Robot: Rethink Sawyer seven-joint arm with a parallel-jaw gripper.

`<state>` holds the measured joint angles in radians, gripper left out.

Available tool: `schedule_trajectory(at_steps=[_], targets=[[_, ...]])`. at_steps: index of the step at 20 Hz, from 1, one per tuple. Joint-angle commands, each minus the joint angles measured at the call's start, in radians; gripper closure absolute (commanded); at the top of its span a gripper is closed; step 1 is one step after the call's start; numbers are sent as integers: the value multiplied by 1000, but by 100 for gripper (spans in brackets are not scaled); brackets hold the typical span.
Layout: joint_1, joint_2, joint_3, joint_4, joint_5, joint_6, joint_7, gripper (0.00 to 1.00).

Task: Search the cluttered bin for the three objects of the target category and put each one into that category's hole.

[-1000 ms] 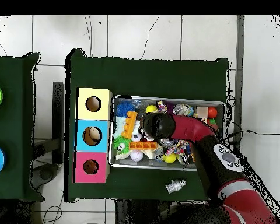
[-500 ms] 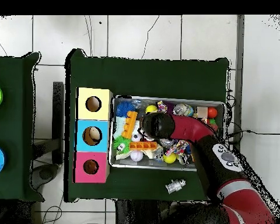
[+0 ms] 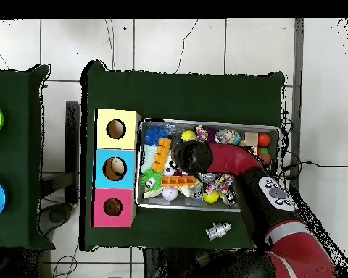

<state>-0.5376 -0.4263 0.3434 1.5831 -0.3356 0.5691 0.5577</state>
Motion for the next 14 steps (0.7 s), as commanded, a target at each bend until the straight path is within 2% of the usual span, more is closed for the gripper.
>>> schedule_trajectory(at_steps=[1, 8, 14], targets=[[36, 60, -55, -62, -112, 20, 73, 0], [52, 58, -95, -93, -157, 28, 80, 0], [56, 55, -97, -102, -162, 32, 84, 0]])
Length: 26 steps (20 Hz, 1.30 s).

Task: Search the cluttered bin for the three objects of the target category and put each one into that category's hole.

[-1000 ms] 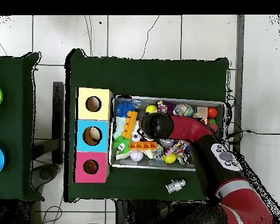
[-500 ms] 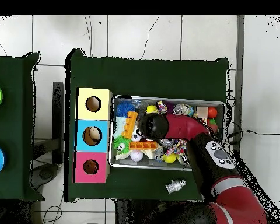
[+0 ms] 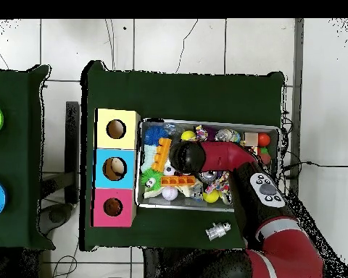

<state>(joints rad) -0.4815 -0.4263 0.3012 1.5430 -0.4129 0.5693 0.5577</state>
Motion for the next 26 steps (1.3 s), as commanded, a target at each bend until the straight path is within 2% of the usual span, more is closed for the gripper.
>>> schedule_trajectory(at_steps=[1, 7, 15, 23, 24, 26], targets=[[3, 55, -60, -65, -88, 33, 84, 0], [12, 66, -82, -77, -99, 13, 90, 0], [-19, 75, -43, -59, -71, -18, 87, 0], [-82, 86, 29, -23, -35, -57, 73, 0], [-100, 90, 52, -11, -26, -65, 77, 100], [-125, 101, 77, -2, -10, -74, 75, 100]])
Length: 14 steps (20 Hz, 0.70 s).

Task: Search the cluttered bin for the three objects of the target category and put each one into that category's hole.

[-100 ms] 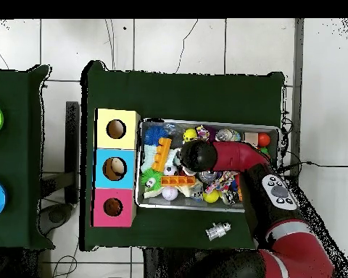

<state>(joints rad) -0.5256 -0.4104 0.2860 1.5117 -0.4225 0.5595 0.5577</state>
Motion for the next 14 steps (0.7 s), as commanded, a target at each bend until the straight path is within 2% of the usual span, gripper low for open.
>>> schedule_trajectory(at_steps=[1, 2, 6, 14], targets=[[-94, 90, 104, 34, 7, -68, 74, 100], [-131, 105, 164, 54, 21, -67, 33, 100], [-165, 98, 207, 90, 65, -56, 82, 100], [-172, 97, 221, 96, 70, -48, 114, 100]])
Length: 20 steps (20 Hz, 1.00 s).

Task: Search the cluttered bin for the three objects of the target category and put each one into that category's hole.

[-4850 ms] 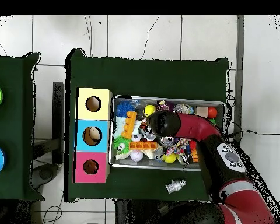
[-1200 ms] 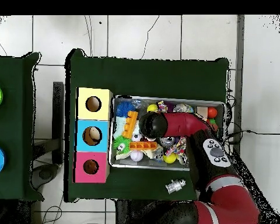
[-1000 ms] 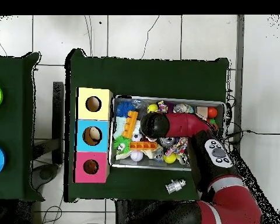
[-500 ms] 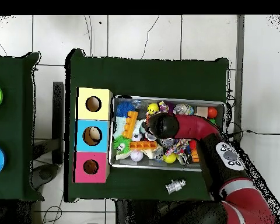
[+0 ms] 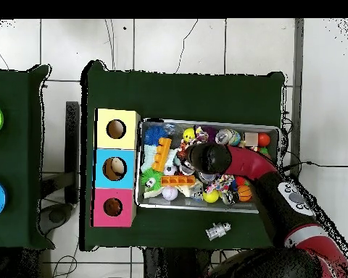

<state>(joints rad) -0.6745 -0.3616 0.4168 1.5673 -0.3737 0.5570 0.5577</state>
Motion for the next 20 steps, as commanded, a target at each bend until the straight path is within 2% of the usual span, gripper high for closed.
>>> schedule_trajectory(at_steps=[1, 8, 16, 20], targets=[[-23, 46, 91, 41, 24, -41, 117, 100], [-16, -26, 96, 78, 96, 68, 150, 100], [-36, -45, 114, 105, 141, 75, 143, 100], [-44, -35, 120, 106, 143, 42, 137, 100]])
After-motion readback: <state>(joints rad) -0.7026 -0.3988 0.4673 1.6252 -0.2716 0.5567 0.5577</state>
